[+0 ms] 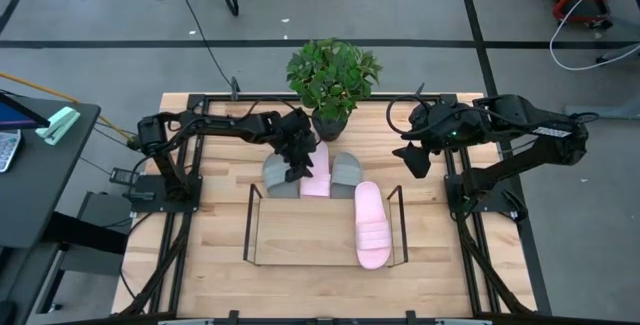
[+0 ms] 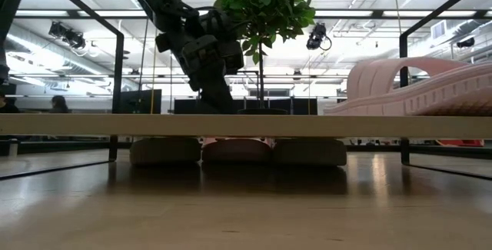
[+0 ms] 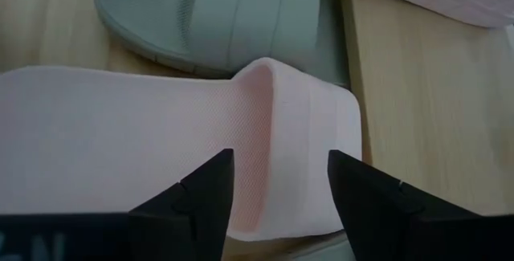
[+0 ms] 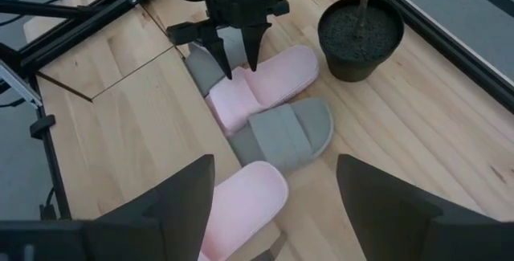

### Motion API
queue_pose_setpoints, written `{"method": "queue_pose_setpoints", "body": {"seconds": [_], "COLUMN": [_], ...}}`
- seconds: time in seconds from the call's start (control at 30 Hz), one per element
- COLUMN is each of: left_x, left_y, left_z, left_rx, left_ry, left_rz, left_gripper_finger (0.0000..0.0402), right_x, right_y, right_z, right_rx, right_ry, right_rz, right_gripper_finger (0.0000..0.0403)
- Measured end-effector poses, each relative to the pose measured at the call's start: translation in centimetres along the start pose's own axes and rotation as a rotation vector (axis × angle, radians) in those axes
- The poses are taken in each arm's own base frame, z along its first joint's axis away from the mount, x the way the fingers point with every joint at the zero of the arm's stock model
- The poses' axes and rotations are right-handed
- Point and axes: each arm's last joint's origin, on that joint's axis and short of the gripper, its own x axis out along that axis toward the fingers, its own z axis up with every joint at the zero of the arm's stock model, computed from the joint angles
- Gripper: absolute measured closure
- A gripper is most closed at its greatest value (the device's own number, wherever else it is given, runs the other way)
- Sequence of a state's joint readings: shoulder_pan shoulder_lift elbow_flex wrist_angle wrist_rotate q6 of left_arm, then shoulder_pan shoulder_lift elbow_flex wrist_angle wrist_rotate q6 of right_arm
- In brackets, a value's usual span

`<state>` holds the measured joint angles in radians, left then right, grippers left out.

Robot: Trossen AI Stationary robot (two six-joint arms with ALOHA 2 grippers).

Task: Pick and place slides into the shelf
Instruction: Put the pink slipper on the shelf

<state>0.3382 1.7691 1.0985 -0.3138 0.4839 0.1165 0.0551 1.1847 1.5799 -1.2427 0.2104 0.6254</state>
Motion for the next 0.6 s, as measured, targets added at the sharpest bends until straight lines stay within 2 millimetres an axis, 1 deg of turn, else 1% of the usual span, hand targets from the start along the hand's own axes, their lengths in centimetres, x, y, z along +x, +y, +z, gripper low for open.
{"method": "queue_pose_setpoints", "body": {"seconds": [0.1,0.3,0.5,0.6], "left_x": [0.4,2.1,2.2,2.2], "left_y": [0.2,0.9,1.3,1.3], "left_z": [-0.1,-1.1,-1.3,-1.3], "left_rx": [-0.003,-0.039,-0.038,-0.028], "left_ry": [0.004,0.055,0.038,0.036], "left_rz": [-0.005,-0.069,-0.175,-0.191], "left_gripper_finger": [0.0191,0.0195,0.0197,0.0203], "right_x": [0.0,0.0,0.0,0.0], "right_y": [0.0,0.0,0.0,0.0], "right_z": [0.0,0.0,0.0,0.0], "right_rx": [0.0,0.003,0.004,0.004], "right_ry": [0.0,0.0,0.0,0.0], "right_rz": [0.0,0.001,0.0,0.0], "right_gripper_finger": [0.0136,0.0136,0.0136,0.0136]}}
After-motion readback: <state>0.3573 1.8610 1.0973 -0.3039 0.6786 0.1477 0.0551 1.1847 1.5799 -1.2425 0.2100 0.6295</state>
